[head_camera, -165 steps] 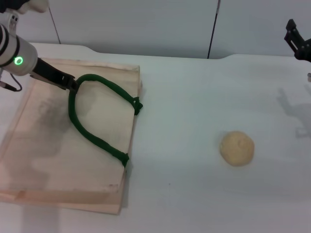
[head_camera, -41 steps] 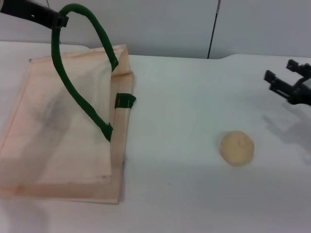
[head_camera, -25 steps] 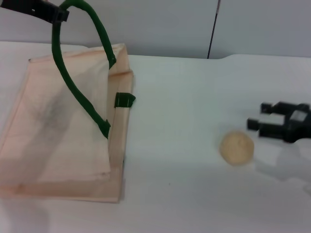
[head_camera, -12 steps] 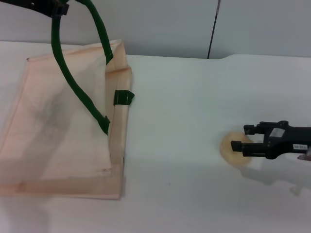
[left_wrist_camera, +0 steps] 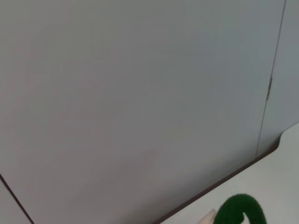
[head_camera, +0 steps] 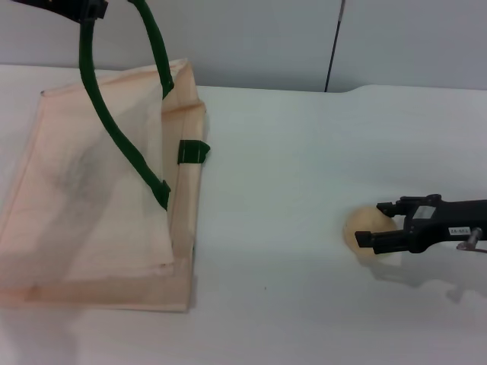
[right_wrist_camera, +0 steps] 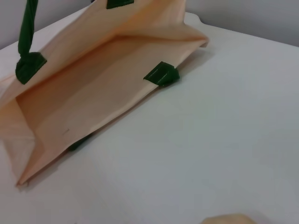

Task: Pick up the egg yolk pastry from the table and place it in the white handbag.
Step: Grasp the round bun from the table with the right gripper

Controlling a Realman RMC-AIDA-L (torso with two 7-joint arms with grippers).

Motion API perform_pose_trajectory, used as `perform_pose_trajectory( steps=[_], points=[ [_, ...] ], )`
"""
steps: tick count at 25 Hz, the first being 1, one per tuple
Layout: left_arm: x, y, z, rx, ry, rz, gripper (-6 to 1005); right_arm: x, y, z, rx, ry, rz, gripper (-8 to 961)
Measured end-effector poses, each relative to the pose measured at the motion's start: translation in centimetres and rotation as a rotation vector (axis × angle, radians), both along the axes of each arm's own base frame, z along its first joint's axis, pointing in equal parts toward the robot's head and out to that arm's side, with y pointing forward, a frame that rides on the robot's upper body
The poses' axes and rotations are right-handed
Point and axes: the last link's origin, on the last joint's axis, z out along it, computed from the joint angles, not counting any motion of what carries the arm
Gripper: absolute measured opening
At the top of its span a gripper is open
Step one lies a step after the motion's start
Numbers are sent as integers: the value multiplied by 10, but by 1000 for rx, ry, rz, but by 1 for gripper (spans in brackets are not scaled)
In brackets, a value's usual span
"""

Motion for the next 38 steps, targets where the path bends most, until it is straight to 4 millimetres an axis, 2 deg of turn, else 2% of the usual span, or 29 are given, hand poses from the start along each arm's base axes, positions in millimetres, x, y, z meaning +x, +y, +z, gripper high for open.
perform_pose_trajectory(
  steps=[4,12,34,38],
  points=[
    [0,0,-1,-2,2,0,120,-1,3,2,18,1,-6,877],
    [0,0,-1,-3,3,1,120,0,13,4,67,-25,-24,874],
    [-2,0,2,6,8,10,120,-6,3,-11,-37,-54,6,867],
    [0,0,4,15,12,1,120,-6,3,-11,-48,-61,12,814]
  ],
)
